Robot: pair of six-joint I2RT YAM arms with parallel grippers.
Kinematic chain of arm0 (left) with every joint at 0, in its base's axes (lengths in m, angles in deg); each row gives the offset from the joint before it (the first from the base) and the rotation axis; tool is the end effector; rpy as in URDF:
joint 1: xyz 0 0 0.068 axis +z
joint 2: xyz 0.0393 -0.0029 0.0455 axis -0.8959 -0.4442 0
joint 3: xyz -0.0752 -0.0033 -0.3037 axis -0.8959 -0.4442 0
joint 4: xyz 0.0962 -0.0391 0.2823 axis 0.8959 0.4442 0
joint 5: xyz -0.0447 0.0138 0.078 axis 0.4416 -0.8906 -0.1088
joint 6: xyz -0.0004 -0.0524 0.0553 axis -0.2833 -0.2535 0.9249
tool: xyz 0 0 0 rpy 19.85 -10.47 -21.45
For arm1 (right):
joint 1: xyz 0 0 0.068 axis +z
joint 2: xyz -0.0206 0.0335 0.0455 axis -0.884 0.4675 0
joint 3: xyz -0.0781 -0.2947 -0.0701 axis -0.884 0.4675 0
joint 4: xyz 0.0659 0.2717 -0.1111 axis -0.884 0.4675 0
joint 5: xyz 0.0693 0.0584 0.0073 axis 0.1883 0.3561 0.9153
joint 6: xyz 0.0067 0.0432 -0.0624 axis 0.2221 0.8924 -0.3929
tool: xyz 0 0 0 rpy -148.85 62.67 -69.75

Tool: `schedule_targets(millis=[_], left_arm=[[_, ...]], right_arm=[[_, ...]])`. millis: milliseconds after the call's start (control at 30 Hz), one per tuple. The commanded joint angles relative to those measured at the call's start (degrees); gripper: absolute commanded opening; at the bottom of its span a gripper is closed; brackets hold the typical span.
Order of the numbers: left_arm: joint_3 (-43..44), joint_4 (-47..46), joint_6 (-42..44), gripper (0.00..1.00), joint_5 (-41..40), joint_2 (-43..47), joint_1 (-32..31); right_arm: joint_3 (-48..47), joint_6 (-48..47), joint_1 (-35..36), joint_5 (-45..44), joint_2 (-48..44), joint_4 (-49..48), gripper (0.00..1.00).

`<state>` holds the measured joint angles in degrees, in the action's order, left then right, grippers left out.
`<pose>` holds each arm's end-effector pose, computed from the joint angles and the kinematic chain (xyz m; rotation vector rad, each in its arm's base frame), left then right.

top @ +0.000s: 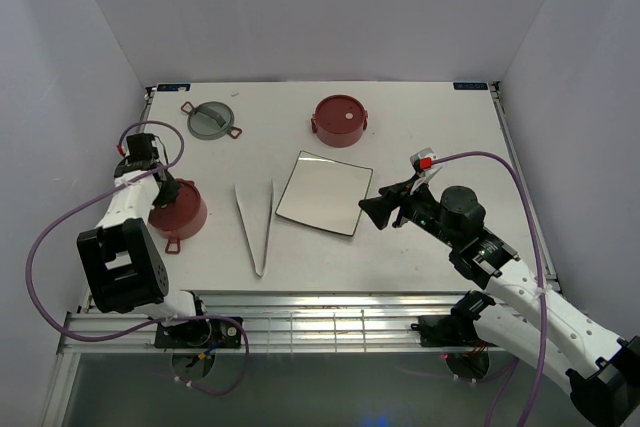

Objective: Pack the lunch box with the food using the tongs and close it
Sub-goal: Close the box lid on the packing box, then move the packing box to the center of the board.

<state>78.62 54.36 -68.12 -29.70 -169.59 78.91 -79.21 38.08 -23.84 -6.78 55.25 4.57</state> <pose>0.3272 0.0990 0.2139 -0.9072 2.4734 0.1440 0.1714 0.1438 0.3157 -0.3892 1.6683 0.8214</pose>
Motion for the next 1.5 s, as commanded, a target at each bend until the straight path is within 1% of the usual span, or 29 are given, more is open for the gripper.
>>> schedule_targets(millis=[0,33,67,133,167,200,233,267,300,333,400,467,533,633,700,800,867,900,1000,1067,1100,1167,1233,1300,1333,1367,1400,1433,1467], left_arm=[[2.63,3.08,-0.02,0.0,3.54,4.53,0.0],[4.56,3.26,0.06,0.01,3.98,5.94,0.09],[5.45,3.26,0.24,0.1,5.38,9.17,0.0],[6.94,3.26,0.59,0.24,7.58,12.79,0.0],[8.08,3.09,0.68,0.43,9.07,14.72,0.0],[8.53,3.09,0.25,0.58,12.83,18.48,-0.08],[8.79,3.18,-0.02,0.75,14.95,20.26,-0.34],[9.32,3.35,-0.02,0.97,17.24,21.76,-0.61],[9.67,4.13,-0.2,0.98,21.61,24.12,-0.61],[9.93,4.66,-0.29,0.98,23.83,25.02,-0.7],[10.38,5.72,0.15,0.98,28.92,26.69,-0.87],[9.33,5.46,0.07,0.98,30.26,30.02,-1.4],[6.0,3.36,-0.99,0.98,32.53,32.83,-2.1],[1.16,0.37,-2.65,0.98,34.57,34.16,-3.85],[-1.13,-2.69,-3.71,0.98,34.66,34.6,-5.09],[-4.21,-6.14,-5.47,0.98,30.72,32.42,-10.79],[-4.21,-6.66,-6.61,0.98,25.8,28.66,-17.54],[-4.21,-8.23,-6.96,0.98,24.83,27.41,-19.23],[-3.77,-12.09,-8.9,0.98,21.22,24.86,-24.94],[-4.04,-14.65,-9.34,0.98,20.17,24.76,-26.36],[-4.04,-16.75,-9.08,0.98,20.25,24.5,-27.06],[-3.86,-17.74,-8.37,0.98,20.68,23.71,-28.64],[-5.0,-20.1,-7.5,0.98,23.84,22.92,-29.44],[-8.24,-21.87,-8.71,0.98,25.51,23.35,-29.7],[-10.0,-23.79,-9.85,0.98,26.83,25.44,-29.88],[-14.89,-29.72,-11.0,0.98,28.23,26.86,-30.49],[-17.11,-31.7,-11.97,0.98,28.86,28.26,-31.45],[-19.05,-32.93,-13.72,0.98,27.73,30.89,-31.81],[-20.81,-37.21,-14.34,0.98,26.94,31.96,-31.99]], right_arm=[[-2.71,-0.86,0.13,-1.06,-0.05,-0.72,0.73],[-2.71,-0.86,0.13,-1.06,0.03,-0.55,0.73],[-2.88,-0.95,0.13,-0.97,-0.05,-0.46,0.73],[-3.23,-1.21,0.13,-1.67,-0.14,0.24,0.73],[-3.23,-1.3,0.13,-2.02,-0.23,0.33,0.73],[-3.15,-1.39,0.13,-2.54,-0.32,0.42,0.73],[-3.15,-1.56,0.13,-2.64,-0.23,0.33,0.73],[-3.23,-1.74,0.13,-2.81,-0.05,0.24,0.73],[-3.84,-2.0,0.13,-3.34,0.3,0.42,0.73],[-4.28,-3.48,0.13,-4.39,0.65,0.77,0.73],[-5.69,-4.99,0.13,-12.45,2.58,2.35,0.73],[-9.46,-4.38,0.04,-17.64,5.73,5.85,0.73],[-13.32,-3.42,0.04,-17.23,8.54,9.37,0.73],[-15.71,-0.17,0.04,-17.49,10.4,11.23,0.73],[-17.12,1.15,0.04,-20.91,11.81,10.97,0.73],[-21.24,0.11,-0.05,-26.18,16.02,11.14,0.73],[-25.61,-1.38,-0.49,-28.03,20.94,11.05,0.74],[-27.3,-2.52,-0.92,-28.56,22.69,11.14,0.74],[-34.31,-3.85,-3.29,-28.13,29.99,11.14,0.74],[-38.37,-5.25,-5.4,-27.34,36.49,11.32,0.74],[-41.87,-5.87,-6.11,-26.9,38.6,11.32,0.74],[-44.88,-7.62,-8.57,-24.63,44.93,11.32,0.74],[-49.0,-8.86,-10.49,-24.35,50.62,11.58,0.74],[-51.21,-7.99,-12.0,-23.74,53.98,11.23,0.74],[-53.66,-7.02,-13.57,-21.73,57.57,10.88,0.73],[-54.9,-5.8,-14.19,-20.75,59.6,9.4,0.73],[-56.22,-5.35,-14.55,-20.4,61.63,8.69,0.72],[-60.15,-5.0,-15.25,-20.13,66.17,8.42,0.71],[-62.8,-4.56,-15.6,-19.35,68.91,8.42,0.71]])
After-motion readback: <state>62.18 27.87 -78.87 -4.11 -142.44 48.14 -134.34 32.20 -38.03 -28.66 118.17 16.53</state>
